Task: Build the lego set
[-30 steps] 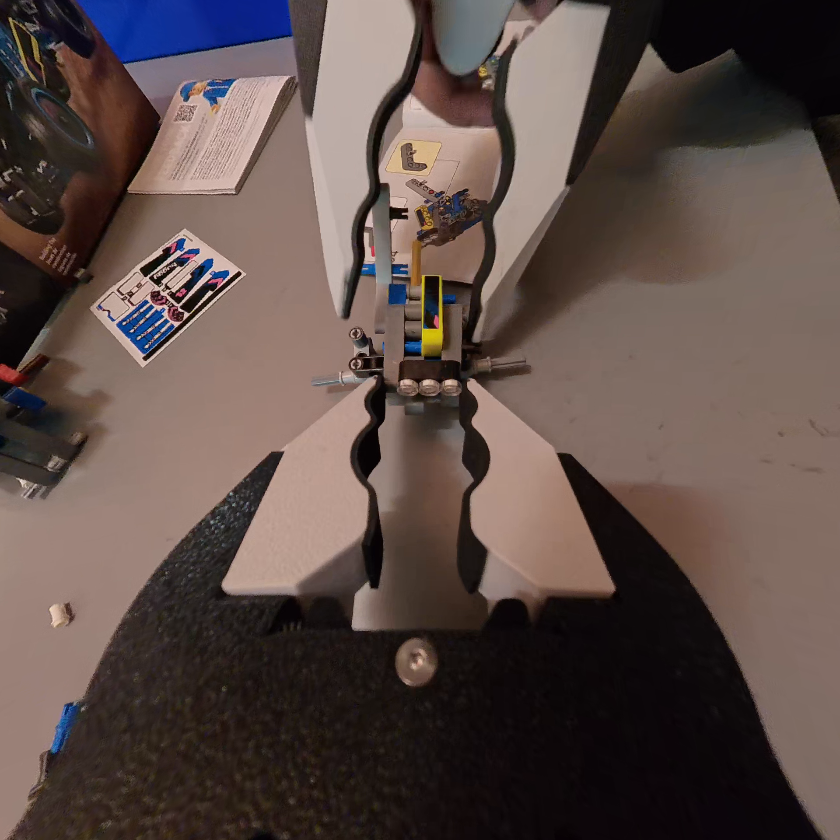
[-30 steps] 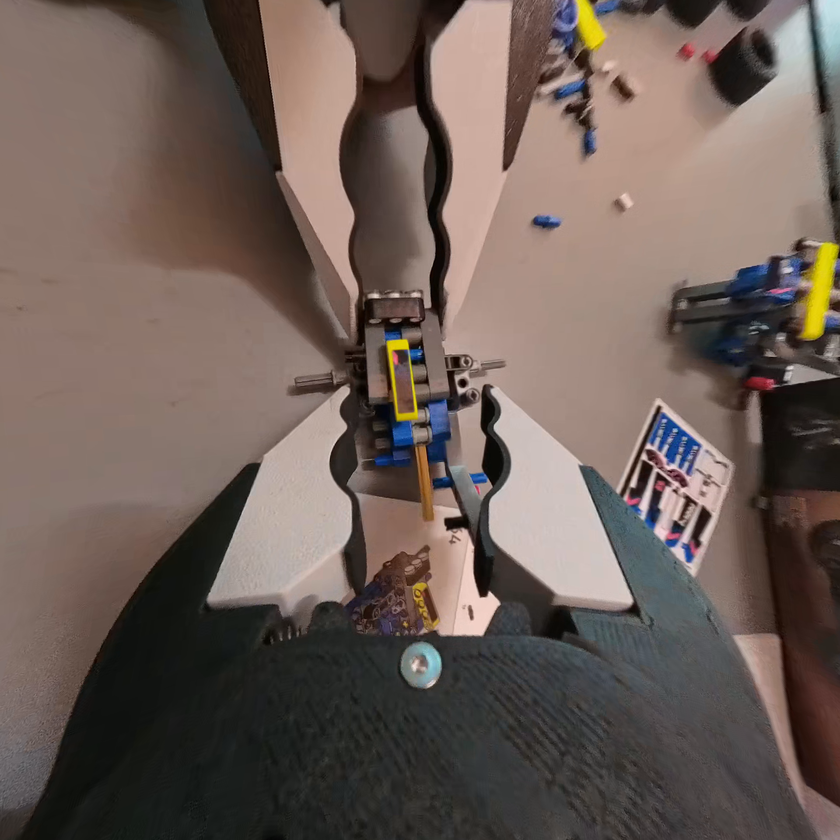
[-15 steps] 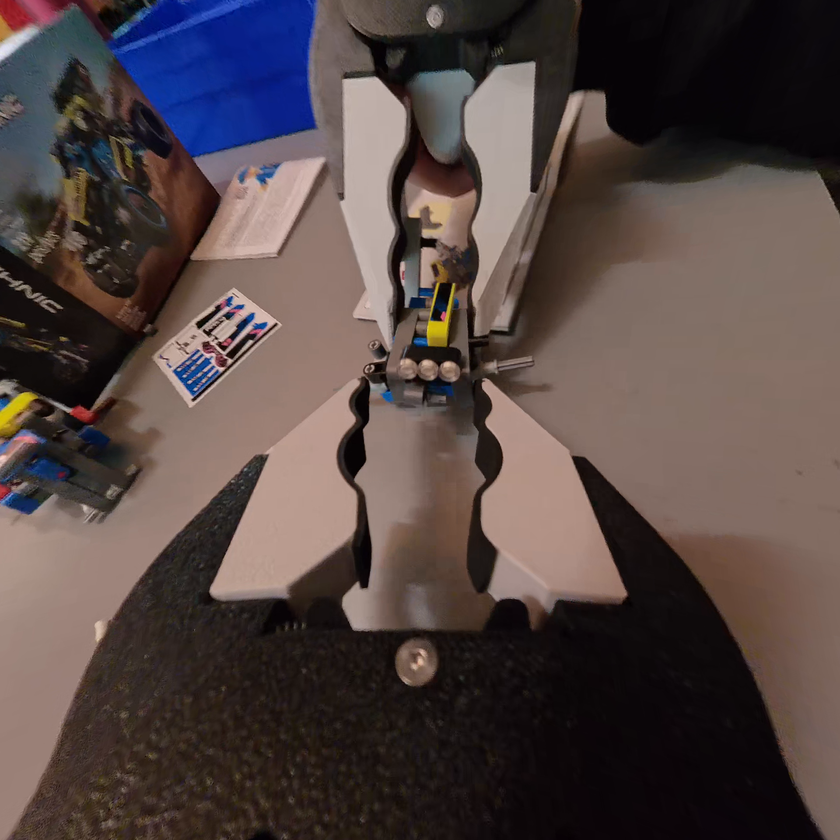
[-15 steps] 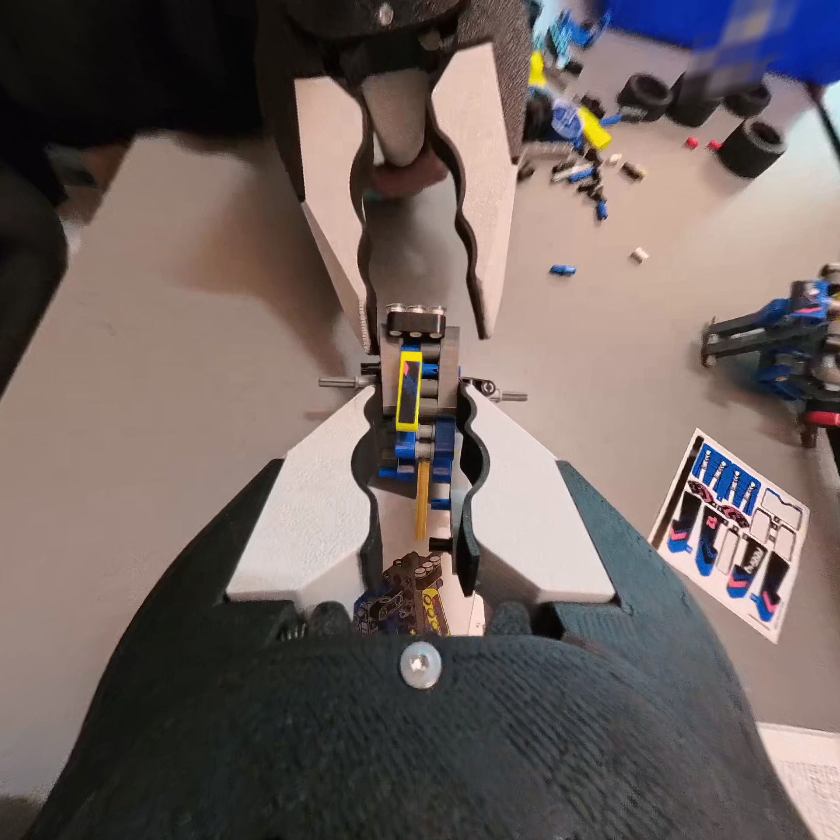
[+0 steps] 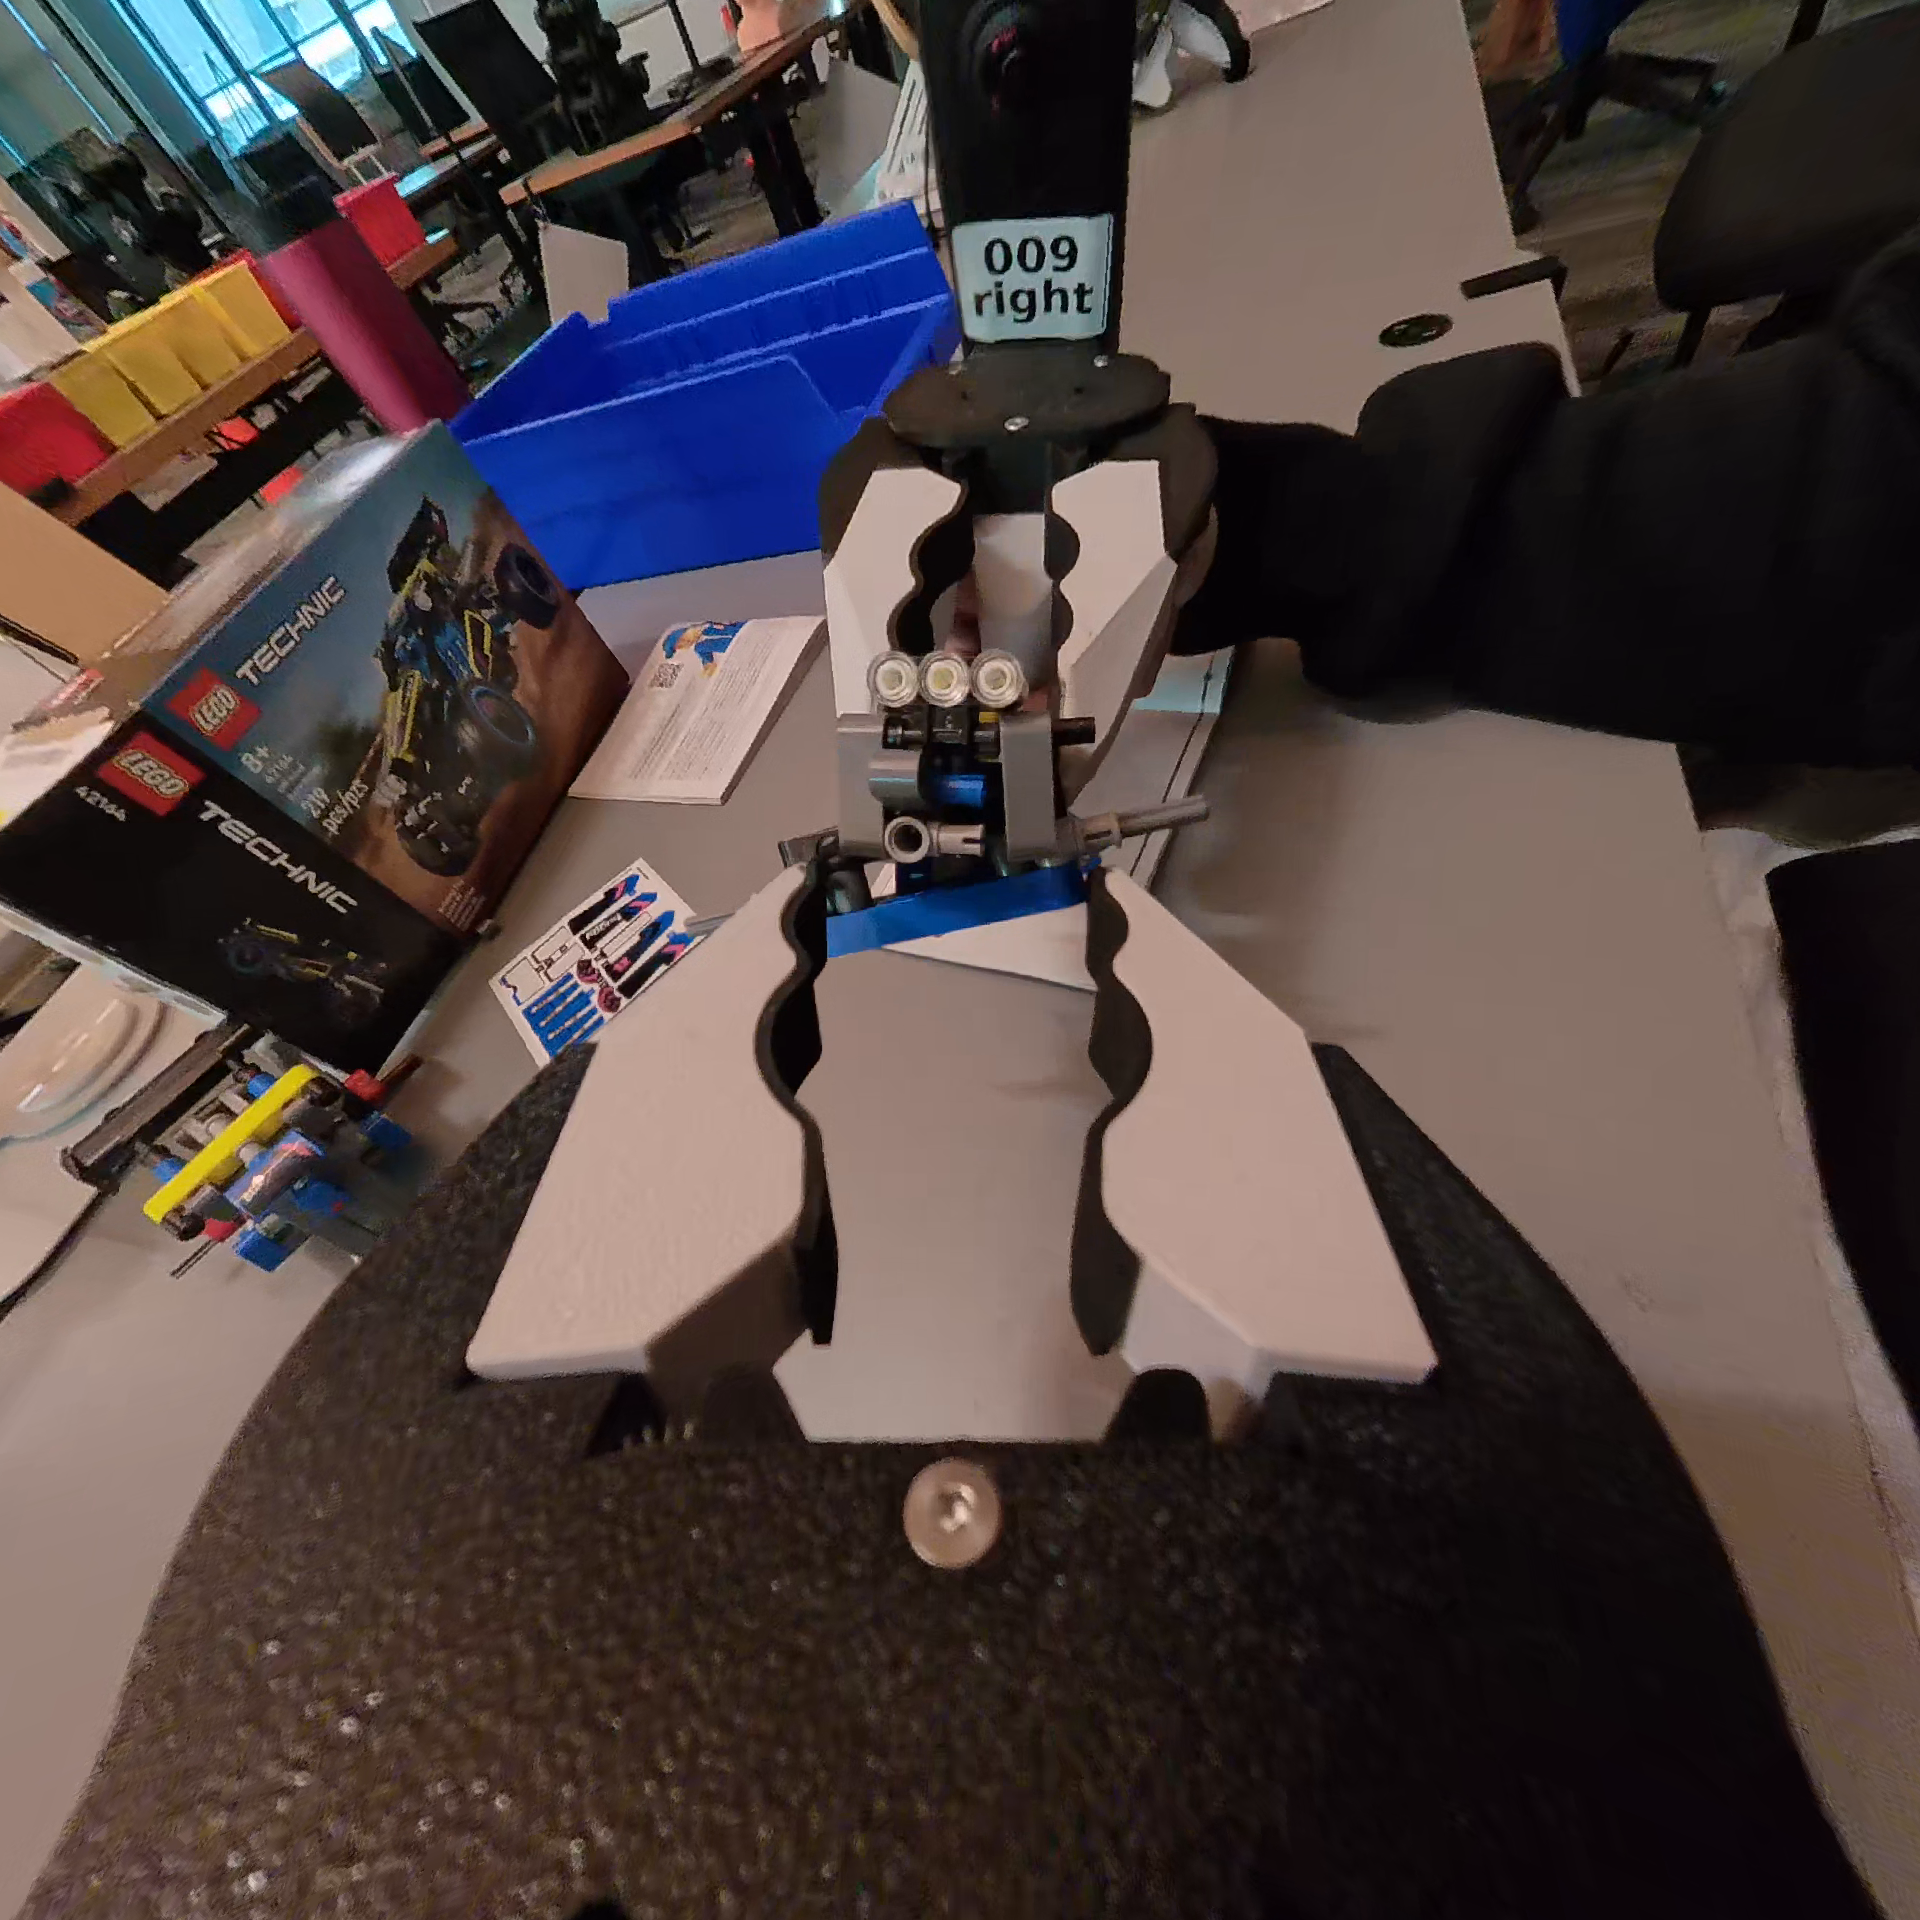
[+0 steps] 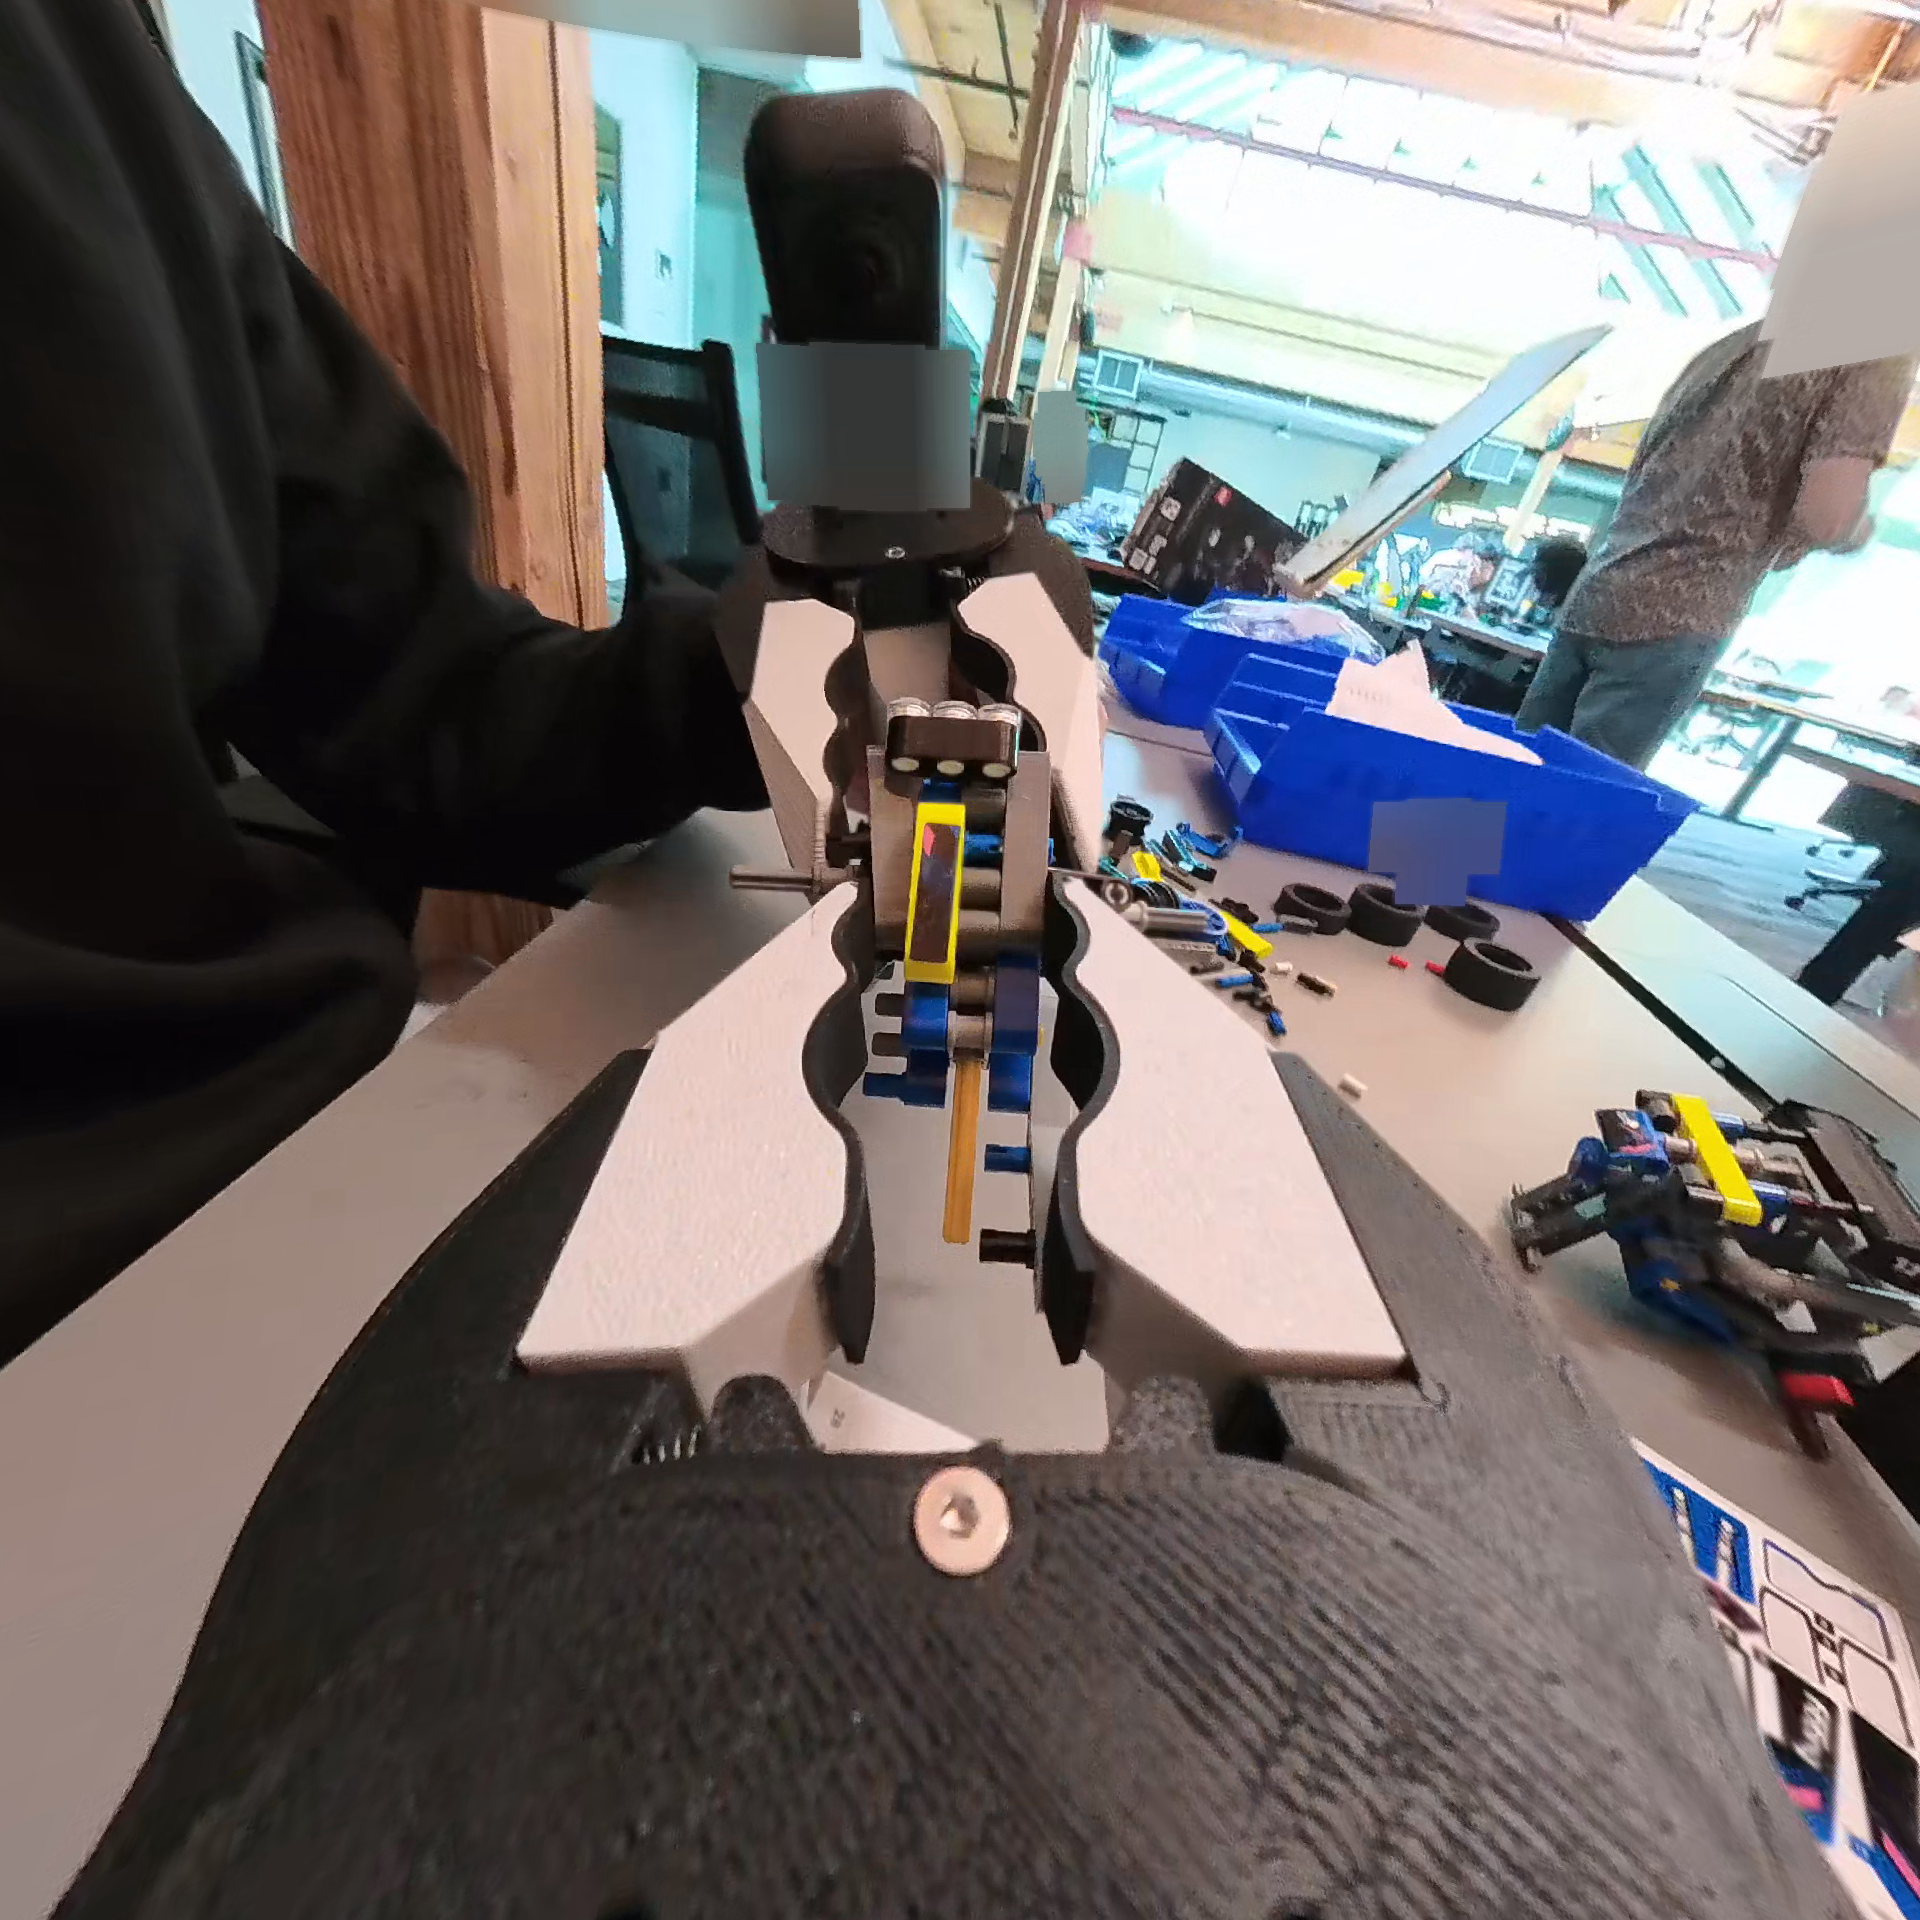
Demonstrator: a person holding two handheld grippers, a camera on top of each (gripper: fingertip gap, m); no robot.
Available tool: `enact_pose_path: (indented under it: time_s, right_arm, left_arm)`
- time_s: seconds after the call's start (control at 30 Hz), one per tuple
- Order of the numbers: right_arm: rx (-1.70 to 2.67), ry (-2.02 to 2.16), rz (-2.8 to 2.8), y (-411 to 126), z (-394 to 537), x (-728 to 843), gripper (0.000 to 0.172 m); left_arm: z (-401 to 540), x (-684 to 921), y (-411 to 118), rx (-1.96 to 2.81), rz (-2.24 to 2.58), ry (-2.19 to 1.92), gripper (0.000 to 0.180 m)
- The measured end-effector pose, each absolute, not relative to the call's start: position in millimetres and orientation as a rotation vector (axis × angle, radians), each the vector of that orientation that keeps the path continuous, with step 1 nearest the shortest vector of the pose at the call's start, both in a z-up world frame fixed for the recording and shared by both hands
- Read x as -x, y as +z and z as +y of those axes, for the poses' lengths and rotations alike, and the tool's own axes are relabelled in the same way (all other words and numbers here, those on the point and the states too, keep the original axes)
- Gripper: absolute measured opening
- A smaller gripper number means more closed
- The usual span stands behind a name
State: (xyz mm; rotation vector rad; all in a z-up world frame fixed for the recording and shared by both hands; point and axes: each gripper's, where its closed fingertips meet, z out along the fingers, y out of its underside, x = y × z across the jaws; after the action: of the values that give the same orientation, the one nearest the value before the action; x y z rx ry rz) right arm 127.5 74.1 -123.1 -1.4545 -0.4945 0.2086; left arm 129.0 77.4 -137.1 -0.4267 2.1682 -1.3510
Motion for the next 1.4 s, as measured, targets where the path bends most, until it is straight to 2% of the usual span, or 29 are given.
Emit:
enact_pose_path:
  time_s: [0.43,0.83,1.4]
  right_arm:
    - [1.410,0.269,-0.546,-119,71,-114,0.030]
    - [1.418,0.289,-0.562,-121,68,-111,0.030]
    - [1.432,0.276,-0.564,-122,70,-111,0.030]
  left_arm:
    - [77,-111,-116,0.442,2.182,-1.518,0.045]
    - [68,-112,-121,0.435,2.197,-1.506,0.030]
    - [66,-111,-118,0.441,2.185,-1.523,0.035]
